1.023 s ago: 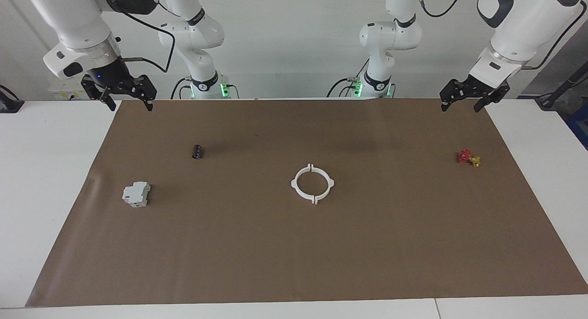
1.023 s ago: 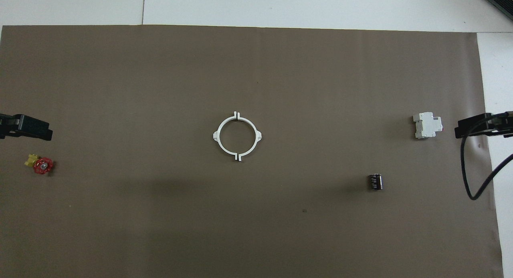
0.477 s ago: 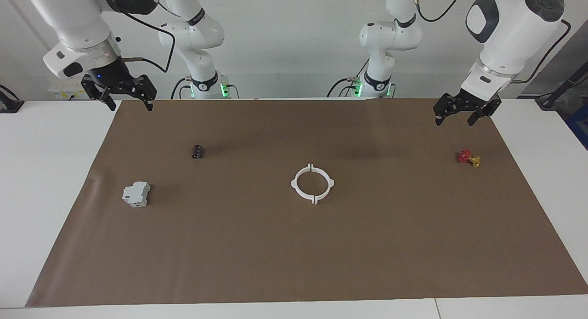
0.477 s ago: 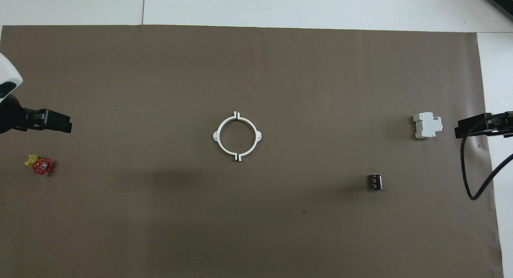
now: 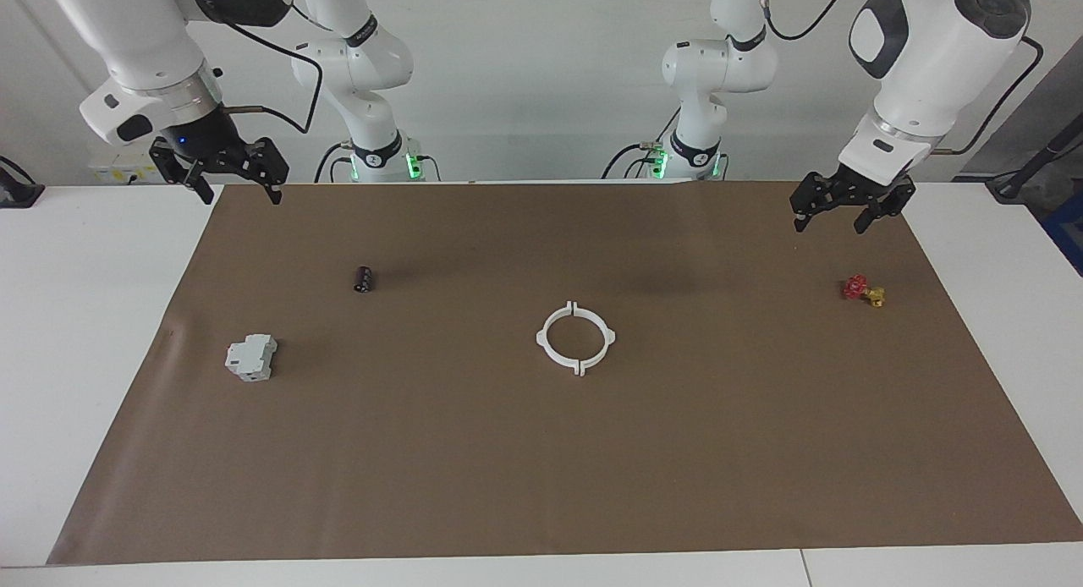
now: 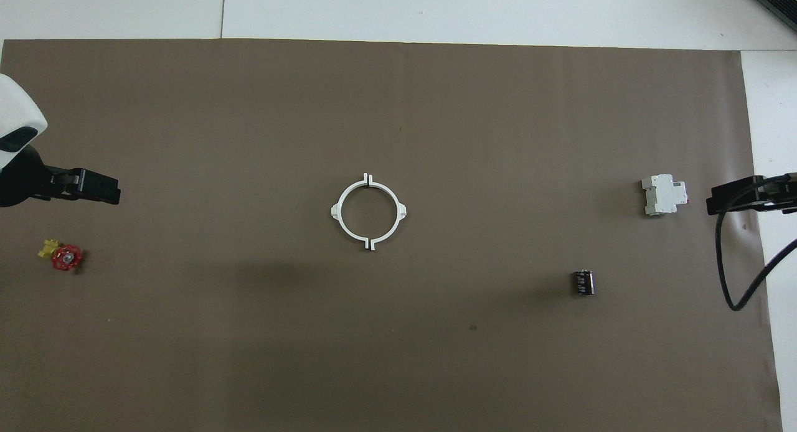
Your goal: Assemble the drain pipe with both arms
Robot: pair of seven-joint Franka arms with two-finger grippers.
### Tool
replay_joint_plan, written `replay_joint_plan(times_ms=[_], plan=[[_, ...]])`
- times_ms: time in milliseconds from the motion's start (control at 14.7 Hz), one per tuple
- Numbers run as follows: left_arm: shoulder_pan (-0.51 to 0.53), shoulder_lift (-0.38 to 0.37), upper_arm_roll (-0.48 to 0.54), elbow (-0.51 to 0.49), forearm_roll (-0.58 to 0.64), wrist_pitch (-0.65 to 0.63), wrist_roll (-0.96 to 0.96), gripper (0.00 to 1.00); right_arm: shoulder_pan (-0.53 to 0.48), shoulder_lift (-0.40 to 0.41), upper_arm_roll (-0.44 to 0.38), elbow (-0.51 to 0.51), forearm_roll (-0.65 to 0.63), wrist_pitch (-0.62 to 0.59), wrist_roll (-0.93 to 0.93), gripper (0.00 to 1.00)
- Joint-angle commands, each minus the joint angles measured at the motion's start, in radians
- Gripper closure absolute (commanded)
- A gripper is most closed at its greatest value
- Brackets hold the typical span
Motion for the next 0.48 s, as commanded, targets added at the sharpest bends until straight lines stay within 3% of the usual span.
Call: replay_joint_plan(times_ms=[0,409], plan=[[-0.013,-0.002,0.007,-0.006,-0.014,0.01,-0.014,0.0,-0.006,-0.027,0.005,-0.033,-0.009,0.018,0.009,0.0],[-0.04,0.011,-0.001,0.04,-0.013,-0.003,-0.017,0.0,-0.006,-0.027,0.005,-0.033,-0.009,0.018,0.011,0.0]])
